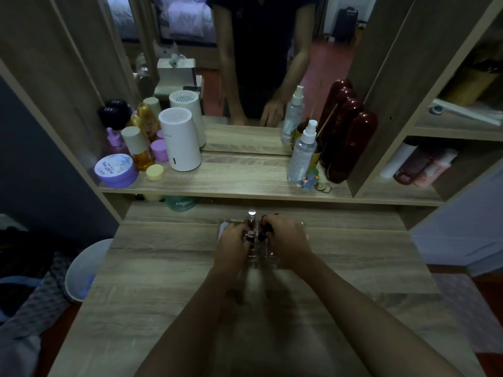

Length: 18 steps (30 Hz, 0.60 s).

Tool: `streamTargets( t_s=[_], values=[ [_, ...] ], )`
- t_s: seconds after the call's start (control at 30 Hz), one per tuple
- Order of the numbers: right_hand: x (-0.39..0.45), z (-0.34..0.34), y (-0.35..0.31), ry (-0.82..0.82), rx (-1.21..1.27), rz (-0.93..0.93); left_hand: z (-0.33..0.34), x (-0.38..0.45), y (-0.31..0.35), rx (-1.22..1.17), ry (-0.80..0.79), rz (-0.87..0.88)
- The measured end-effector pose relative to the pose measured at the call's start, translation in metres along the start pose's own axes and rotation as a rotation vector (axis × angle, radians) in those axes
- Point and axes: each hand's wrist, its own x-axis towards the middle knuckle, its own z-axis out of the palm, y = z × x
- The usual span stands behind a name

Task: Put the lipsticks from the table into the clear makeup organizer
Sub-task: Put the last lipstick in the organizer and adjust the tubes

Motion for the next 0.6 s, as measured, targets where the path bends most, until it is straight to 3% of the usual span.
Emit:
streamTargets(
  t_s=[0.27,0.4,0.5,0.6],
  values=[
    [0.015,0.021,0.015,-0.223,-0.004,0.151,0.000,0.000,0.000,0.019,-0.002,0.006],
    [0.017,0.019,0.005,-0.090,-0.035,0.060,-0.001,0.001,0.001,0.024,0.003,0.008],
    [0.018,0.018,0.001,-0.178,-0.100,0.140,-0.001,0.002,0.000,0.034,-0.003,0.020],
    [0.017,0.020,0.001,-0.167,-0.121,0.109,-0.001,0.003,0.001,0.028,-0.025,0.013]
  ],
)
